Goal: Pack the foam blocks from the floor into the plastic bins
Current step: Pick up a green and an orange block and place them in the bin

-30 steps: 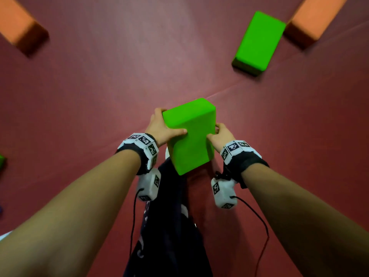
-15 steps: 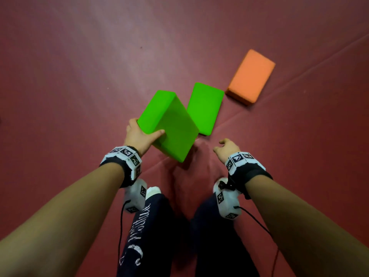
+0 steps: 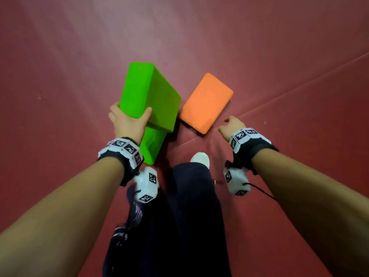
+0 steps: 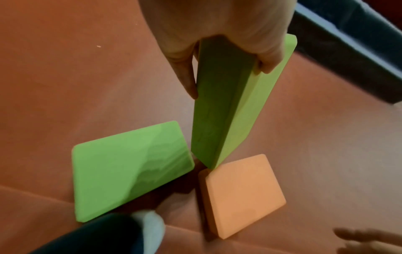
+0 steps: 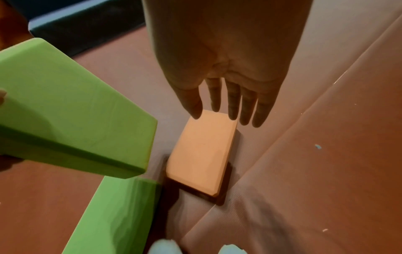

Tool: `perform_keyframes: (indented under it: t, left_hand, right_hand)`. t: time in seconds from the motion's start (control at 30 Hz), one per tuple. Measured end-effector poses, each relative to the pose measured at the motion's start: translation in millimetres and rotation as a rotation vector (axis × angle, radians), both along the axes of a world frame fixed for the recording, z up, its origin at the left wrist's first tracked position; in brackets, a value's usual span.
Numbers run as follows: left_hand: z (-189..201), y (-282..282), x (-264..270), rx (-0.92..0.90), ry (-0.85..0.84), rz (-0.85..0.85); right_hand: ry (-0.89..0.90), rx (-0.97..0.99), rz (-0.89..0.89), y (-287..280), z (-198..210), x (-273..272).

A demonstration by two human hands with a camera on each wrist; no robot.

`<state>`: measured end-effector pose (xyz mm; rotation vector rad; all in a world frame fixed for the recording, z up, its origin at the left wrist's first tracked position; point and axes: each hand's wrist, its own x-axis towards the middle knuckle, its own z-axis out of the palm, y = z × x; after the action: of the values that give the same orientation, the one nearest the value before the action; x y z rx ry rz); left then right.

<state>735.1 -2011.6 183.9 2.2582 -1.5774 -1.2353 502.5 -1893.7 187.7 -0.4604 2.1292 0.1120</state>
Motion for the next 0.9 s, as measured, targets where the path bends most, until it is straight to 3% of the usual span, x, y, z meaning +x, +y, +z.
perform_keyframes:
  t: [0.17, 0.37, 0.6, 0.9]
  left_hand:
    - [-29.4, -24.7, -59.5, -0.013, 0.004, 0.001]
    - [-88.0, -61.8, -96.4, -0.030, 0.012, -0.153]
    - [-112.8, -91.4, -93.3, -0.149, 0.053, -0.337]
    - [-124.1, -86.6, -75.4, -0.142, 0.097, -0.215]
  right_hand:
    - [0.015, 0.016, -0.023, -25.5, -42.0, -42.2]
    - [0.044, 0.047, -0.120, -47.0, -108.6, -70.4]
    - [0.056, 0.076, -0.207, -65.9, -163.6, -85.8]
    - [0.049, 0.109, -0.245, -83.0, -194.9, -94.5]
